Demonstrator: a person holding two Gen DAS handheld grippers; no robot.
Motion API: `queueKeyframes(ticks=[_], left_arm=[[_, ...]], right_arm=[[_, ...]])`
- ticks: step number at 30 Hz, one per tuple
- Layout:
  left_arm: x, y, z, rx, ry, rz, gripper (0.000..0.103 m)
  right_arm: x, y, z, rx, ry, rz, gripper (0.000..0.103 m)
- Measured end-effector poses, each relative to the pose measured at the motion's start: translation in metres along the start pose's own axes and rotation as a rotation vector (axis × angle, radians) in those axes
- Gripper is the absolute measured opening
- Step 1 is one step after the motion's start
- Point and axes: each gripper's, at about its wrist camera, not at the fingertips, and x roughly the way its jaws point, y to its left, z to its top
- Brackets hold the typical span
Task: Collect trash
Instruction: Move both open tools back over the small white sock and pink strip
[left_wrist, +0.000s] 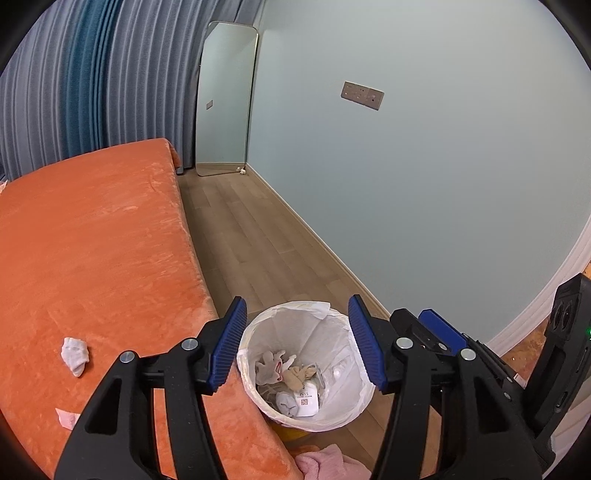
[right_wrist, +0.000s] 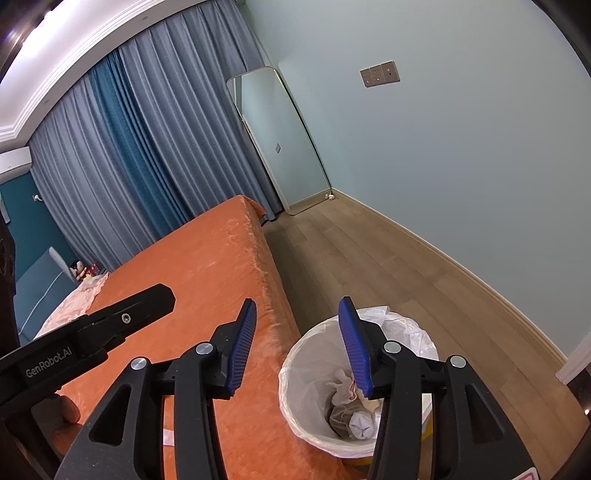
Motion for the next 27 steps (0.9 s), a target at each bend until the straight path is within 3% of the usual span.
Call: queueKeyframes(ticks=[27], left_arm=[[-0.043, 0.085, -0.021, -0.132, -0.013, 0.117, 0.054]], right_arm=[[0.011, 0.074, -0.025, -0.128, 0.079, 0.086, 0.049]])
